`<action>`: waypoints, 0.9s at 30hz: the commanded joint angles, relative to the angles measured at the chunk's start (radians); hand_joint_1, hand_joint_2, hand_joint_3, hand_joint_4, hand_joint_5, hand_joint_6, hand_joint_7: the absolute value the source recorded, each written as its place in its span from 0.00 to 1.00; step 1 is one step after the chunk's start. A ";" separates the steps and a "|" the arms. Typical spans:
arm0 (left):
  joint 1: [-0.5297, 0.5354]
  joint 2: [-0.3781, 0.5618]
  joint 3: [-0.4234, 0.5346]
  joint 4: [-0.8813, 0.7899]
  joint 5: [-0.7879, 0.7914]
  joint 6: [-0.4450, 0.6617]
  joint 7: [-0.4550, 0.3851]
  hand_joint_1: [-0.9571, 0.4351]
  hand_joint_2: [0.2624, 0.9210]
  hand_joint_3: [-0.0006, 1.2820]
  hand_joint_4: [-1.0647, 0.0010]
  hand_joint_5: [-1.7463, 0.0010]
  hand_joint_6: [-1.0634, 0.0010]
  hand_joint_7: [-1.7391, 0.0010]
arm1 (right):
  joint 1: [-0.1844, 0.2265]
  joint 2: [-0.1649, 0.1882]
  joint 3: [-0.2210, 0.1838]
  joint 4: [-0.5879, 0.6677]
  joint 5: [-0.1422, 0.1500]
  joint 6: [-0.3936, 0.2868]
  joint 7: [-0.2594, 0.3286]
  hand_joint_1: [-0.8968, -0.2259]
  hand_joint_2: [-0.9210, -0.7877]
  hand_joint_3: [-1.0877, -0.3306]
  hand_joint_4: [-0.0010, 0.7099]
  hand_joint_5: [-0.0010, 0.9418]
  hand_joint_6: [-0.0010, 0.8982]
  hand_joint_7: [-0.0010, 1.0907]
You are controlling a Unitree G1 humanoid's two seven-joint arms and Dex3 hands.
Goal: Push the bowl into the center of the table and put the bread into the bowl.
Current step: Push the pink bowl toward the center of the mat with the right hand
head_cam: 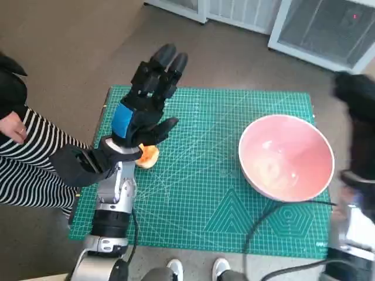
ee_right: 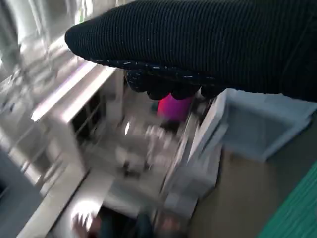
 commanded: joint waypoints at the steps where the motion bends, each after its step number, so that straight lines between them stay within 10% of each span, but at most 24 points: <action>1: 0.012 0.001 -0.001 -0.007 0.001 -0.009 -0.003 0.25 1.00 0.26 0.96 0.97 1.00 0.80 | 0.027 -0.035 -0.077 0.136 -0.013 -0.039 -0.057 0.34 0.00 0.49 0.17 0.00 0.00 0.44; 12: 0.003 0.013 0.010 0.012 -0.003 -0.008 -0.014 0.25 1.00 0.26 0.96 0.97 1.00 0.82 | -0.047 -0.104 -0.170 0.511 0.031 -0.140 -0.085 0.39 0.00 0.48 0.12 0.00 0.03 0.38; 27: -0.009 0.028 0.018 0.018 -0.013 0.013 -0.032 0.25 1.00 0.26 0.96 0.97 1.00 0.82 | -0.125 -0.113 -0.154 0.868 0.012 -0.140 -0.081 0.50 0.00 0.33 0.10 0.01 0.04 0.33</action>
